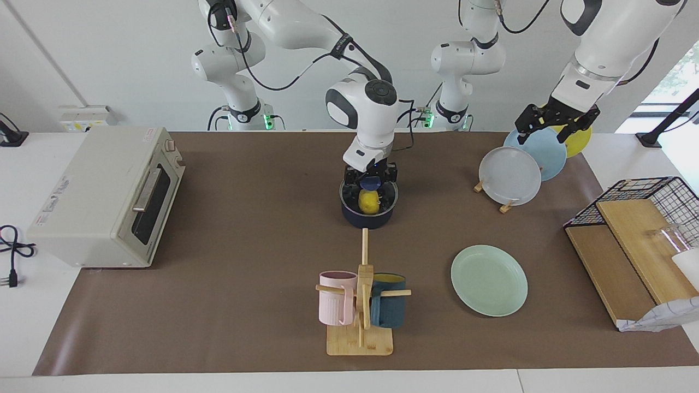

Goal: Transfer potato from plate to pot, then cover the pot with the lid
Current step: 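Lower the glass lid onto the pot with the right gripper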

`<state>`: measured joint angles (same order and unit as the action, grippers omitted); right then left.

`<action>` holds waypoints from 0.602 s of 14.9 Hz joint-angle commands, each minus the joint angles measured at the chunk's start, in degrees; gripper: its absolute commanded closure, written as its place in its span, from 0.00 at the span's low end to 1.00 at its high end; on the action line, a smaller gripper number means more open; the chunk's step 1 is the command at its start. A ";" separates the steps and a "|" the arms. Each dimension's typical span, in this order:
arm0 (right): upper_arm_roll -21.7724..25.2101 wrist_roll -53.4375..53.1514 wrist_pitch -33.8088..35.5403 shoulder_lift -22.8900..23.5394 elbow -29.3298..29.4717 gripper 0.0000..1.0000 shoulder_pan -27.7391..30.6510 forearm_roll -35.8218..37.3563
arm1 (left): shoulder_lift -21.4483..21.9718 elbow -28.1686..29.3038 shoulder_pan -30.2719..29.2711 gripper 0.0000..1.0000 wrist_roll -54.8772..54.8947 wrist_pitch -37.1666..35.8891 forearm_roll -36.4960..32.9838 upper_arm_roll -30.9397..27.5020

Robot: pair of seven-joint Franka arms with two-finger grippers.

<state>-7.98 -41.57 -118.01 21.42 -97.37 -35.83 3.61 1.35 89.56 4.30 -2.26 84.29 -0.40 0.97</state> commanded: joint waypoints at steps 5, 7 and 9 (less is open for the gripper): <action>-0.20 -1.67 -0.21 -1.20 -0.98 0.00 0.15 0.43 | 0.93 0.71 -1.49 0.00 -0.03 0.00 0.84 0.88; 0.06 -1.06 1.89 -3.30 0.16 0.00 1.54 0.69 | 1.11 0.71 -1.49 0.00 -0.55 0.09 0.84 0.97; 0.07 0.87 6.18 -6.46 1.13 0.00 5.31 0.78 | 1.02 0.62 -1.57 0.00 -0.56 0.09 0.84 1.05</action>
<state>-7.48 -41.58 -115.90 19.07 -96.41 -34.33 3.72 1.43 89.55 4.01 -2.26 84.29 -0.38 1.04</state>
